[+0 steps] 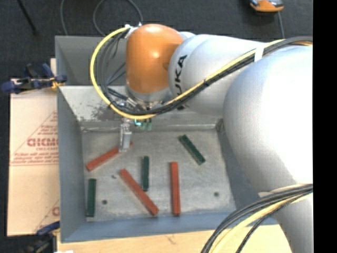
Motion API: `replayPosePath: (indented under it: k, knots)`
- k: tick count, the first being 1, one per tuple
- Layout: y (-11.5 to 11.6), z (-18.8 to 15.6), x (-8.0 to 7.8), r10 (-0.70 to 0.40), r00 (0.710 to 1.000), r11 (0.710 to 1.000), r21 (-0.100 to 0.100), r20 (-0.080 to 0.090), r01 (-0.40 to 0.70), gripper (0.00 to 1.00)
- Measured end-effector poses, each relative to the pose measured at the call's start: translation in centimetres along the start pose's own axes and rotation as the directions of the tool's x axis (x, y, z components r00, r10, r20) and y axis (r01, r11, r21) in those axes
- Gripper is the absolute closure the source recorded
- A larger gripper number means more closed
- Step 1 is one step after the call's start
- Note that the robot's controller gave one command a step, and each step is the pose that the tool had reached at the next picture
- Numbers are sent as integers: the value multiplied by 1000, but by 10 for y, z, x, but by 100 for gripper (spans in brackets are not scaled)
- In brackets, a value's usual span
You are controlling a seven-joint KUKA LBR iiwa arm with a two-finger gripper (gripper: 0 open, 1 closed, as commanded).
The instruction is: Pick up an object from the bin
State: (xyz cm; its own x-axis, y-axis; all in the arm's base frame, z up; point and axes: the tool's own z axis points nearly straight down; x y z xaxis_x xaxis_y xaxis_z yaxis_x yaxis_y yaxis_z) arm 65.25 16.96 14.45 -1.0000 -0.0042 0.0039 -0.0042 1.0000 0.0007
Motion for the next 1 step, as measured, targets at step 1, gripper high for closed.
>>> replayPosePath:
  k: [1]
  knots:
    - [6,75,22,-259,966,966,2,4,259,0]
